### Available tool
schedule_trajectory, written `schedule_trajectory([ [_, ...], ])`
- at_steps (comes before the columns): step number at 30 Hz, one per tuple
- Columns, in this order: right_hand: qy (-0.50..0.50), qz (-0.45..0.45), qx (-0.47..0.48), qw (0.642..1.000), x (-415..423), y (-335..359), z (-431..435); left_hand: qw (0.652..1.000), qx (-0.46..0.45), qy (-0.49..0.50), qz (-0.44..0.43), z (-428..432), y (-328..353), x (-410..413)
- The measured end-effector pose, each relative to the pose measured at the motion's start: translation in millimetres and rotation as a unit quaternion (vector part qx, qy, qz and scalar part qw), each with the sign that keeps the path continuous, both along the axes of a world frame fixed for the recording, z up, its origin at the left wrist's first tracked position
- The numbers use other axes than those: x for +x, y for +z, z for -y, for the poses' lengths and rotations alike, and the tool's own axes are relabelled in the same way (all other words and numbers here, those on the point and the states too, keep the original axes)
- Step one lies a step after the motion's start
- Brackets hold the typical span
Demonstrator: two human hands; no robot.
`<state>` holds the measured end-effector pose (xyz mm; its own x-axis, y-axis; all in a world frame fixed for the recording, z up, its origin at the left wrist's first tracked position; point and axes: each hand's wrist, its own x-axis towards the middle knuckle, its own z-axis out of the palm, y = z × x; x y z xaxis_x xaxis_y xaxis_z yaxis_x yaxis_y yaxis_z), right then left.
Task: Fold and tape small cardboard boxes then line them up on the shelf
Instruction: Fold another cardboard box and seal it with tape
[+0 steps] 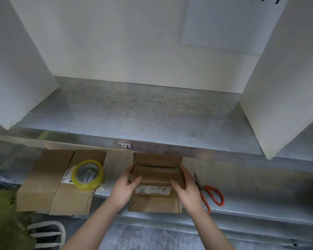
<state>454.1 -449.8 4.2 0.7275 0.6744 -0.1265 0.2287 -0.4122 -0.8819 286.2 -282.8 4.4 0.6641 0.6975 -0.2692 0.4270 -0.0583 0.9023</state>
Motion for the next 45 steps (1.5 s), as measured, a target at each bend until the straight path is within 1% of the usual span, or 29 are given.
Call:
schedule_trajectory([
  [4,0.001,-0.052,0.020,0.998,4.6,3.8,-2.7,0.997,0.074,0.003,-0.012,-7.3,-0.3,2.5],
  [6,0.012,-0.068,0.024,0.997,11.1,7.5,-2.9,0.997,0.069,-0.016,-0.009,-17.4,6.2,1.9],
  [9,0.048,-0.083,0.016,0.995,21.4,13.4,-5.0,0.990,0.057,-0.121,-0.039,-36.6,19.7,3.4],
  [11,0.088,-0.075,-0.009,0.993,26.4,14.4,-7.7,0.974,0.062,-0.210,-0.067,-44.6,29.0,6.0],
  [13,0.112,-0.065,-0.033,0.991,29.7,13.7,-10.0,0.960,0.080,-0.254,-0.090,-46.8,32.3,6.5],
  [15,0.117,-0.074,-0.031,0.990,31.2,12.6,-12.1,0.958,0.107,-0.246,-0.100,-43.3,28.1,2.6],
  [17,0.117,-0.063,-0.041,0.990,30.2,12.1,-14.6,0.959,0.143,-0.223,-0.105,-33.8,22.7,-1.6],
  [18,0.107,-0.036,-0.057,0.992,29.0,11.7,-15.3,0.955,0.168,-0.216,-0.115,-28.5,20.1,-3.1],
  [19,0.089,0.019,-0.076,0.993,27.2,10.8,-14.2,0.948,0.197,-0.212,-0.130,-23.4,18.3,-4.2],
  [20,0.067,0.101,-0.092,0.988,23.9,10.4,-12.2,0.939,0.226,-0.211,-0.149,-18.8,17.4,-4.4],
  [21,0.048,0.185,-0.099,0.977,19.2,9.5,-8.9,0.930,0.252,-0.209,-0.170,-14.7,16.9,-5.0],
  [22,0.034,0.241,-0.095,0.965,12.7,8.8,-5.7,0.921,0.272,-0.205,-0.190,-10.9,17.2,-5.1],
  [23,0.024,0.259,-0.089,0.961,4.9,8.6,-2.9,0.914,0.286,-0.199,-0.205,-6.8,17.7,-5.3],
  [25,0.026,0.236,-0.099,0.966,-11.7,7.8,0.9,0.911,0.298,-0.187,-0.215,2.8,18.0,-6.5],
  [28,0.076,0.221,-0.138,0.963,-29.5,2.2,0.3,0.932,0.289,-0.140,-0.170,14.1,17.7,-11.3],
  [30,0.084,0.184,-0.139,0.969,-33.3,4.8,-2.4,0.948,0.262,-0.111,-0.140,15.4,17.6,-14.1],
  [32,0.077,0.173,-0.131,0.973,-35.1,9.2,-2.7,0.968,0.208,-0.092,-0.104,15.7,18.6,-14.8],
  [33,0.074,0.171,-0.119,0.975,-36.3,10.4,-2.3,0.972,0.197,-0.091,-0.091,16.9,19.3,-14.7],
  [36,0.090,0.118,-0.071,0.986,-42.4,10.7,-1.1,0.961,0.236,-0.122,-0.084,28.0,18.3,-11.3],
  [39,0.132,0.083,-0.065,0.986,-41.5,8.1,-0.6,0.940,0.277,-0.169,-0.101,44.5,8.1,-11.4],
  [43,0.143,0.074,-0.043,0.986,-28.2,14.1,-1.3,0.959,0.207,-0.182,-0.073,43.5,3.9,-13.9],
  [45,0.127,0.087,-0.041,0.987,-24.0,14.8,0.6,0.953,0.221,-0.198,-0.061,40.3,2.0,-13.7],
])
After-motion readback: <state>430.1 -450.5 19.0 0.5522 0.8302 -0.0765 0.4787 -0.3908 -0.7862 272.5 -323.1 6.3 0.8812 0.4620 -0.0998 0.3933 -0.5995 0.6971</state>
